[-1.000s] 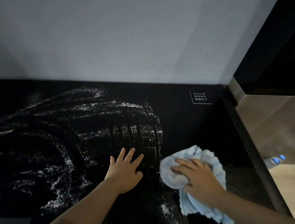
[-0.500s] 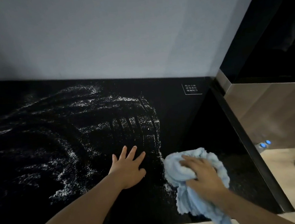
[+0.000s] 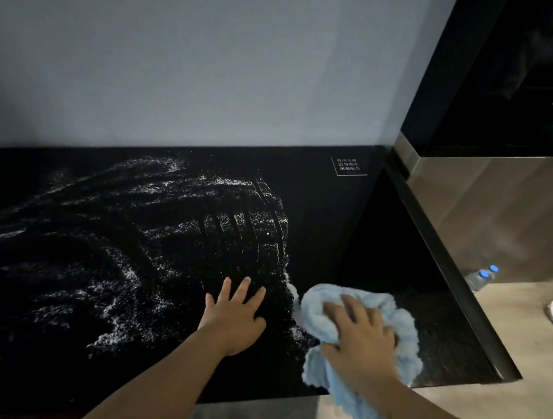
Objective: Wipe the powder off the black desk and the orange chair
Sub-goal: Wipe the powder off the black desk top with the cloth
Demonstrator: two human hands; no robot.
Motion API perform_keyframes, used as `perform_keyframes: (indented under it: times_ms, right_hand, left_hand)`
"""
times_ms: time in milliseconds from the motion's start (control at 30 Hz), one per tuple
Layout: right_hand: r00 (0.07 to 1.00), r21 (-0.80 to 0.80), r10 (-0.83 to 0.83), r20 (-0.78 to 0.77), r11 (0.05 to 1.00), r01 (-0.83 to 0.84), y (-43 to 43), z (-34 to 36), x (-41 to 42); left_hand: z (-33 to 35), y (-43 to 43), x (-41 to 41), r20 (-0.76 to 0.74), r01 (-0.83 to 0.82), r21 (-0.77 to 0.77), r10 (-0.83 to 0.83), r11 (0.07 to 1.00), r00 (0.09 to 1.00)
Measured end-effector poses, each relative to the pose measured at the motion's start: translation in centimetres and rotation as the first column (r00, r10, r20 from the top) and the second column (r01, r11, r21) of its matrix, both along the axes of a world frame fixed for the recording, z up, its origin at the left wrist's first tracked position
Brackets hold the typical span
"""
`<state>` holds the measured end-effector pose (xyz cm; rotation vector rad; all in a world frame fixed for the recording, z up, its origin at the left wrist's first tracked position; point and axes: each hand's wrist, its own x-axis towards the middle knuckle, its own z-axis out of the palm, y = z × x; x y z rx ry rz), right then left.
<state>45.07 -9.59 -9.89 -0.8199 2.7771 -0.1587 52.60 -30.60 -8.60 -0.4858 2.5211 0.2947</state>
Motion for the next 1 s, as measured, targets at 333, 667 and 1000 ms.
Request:
perform_keyframes:
  times_ms: [333, 667, 1000]
  right_hand:
    - [0.991, 0.082, -0.131, -0.032, 0.988, 0.133, 5.9, 1.6, -4.4]
    - [0.965, -0.07, 0.263, -0.019, 0.962, -0.264, 3.5, -0.6, 4.2]
    - [0.99, -0.529, 0.046, 0.133, 0.848, 0.031, 2.1, 4.3, 0.4]
  left_hand:
    - [0.6, 3.4, 0.2, 0.048, -0.151, 0.042, 0.149, 0.988, 0.988]
    - [0.3, 6.3, 3.7, -0.013, -0.138, -0.023, 0.138, 0.99, 0.99]
    - [1.1, 4.6, 6.6, 0.003, -0.191, -0.004, 0.191, 0.982, 0.982]
